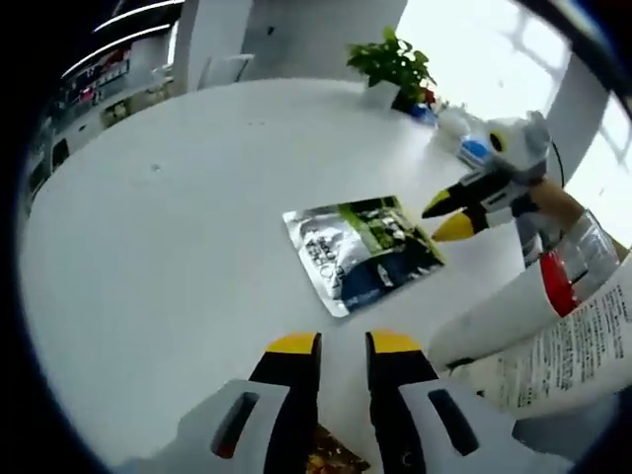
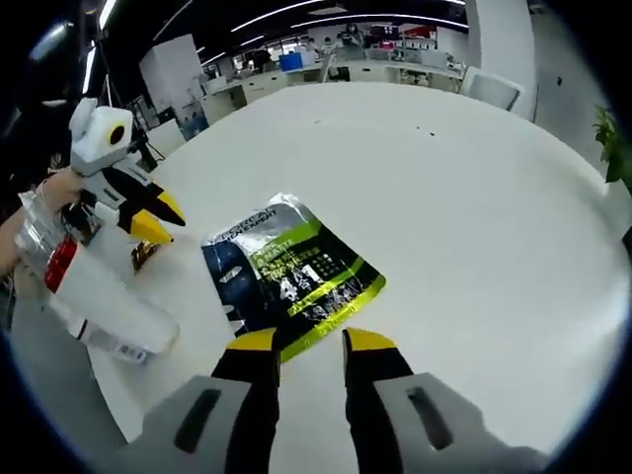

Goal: Arrange the skincare products in the storage area until every visible bottle or jar stands upright without overlapping.

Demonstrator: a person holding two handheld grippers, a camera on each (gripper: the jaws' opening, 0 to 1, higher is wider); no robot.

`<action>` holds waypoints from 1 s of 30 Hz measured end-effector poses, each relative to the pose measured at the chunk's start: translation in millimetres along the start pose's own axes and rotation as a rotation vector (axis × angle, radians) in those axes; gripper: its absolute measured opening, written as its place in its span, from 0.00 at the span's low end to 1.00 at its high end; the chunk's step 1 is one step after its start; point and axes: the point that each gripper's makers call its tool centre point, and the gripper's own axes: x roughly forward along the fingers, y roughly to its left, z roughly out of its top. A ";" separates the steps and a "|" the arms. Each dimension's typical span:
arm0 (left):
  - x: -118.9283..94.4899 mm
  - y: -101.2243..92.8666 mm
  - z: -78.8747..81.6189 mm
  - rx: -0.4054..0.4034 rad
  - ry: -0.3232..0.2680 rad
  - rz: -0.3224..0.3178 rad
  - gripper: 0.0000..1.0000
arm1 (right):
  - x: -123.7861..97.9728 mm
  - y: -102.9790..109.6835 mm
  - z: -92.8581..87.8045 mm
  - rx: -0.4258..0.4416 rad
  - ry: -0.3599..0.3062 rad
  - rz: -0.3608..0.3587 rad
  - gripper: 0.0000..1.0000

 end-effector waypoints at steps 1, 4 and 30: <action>2.0 -0.4 -0.6 -0.004 0.005 -0.004 0.16 | 0.3 1.0 -1.0 0.006 0.003 0.005 0.26; 6.7 -3.4 -1.2 -0.007 0.011 -0.014 0.18 | 2.2 2.1 -3.5 0.009 0.012 0.005 0.27; 29.1 -1.5 10.0 -0.189 -0.017 -0.060 0.14 | 8.8 9.0 -3.8 -0.042 0.043 -0.012 0.24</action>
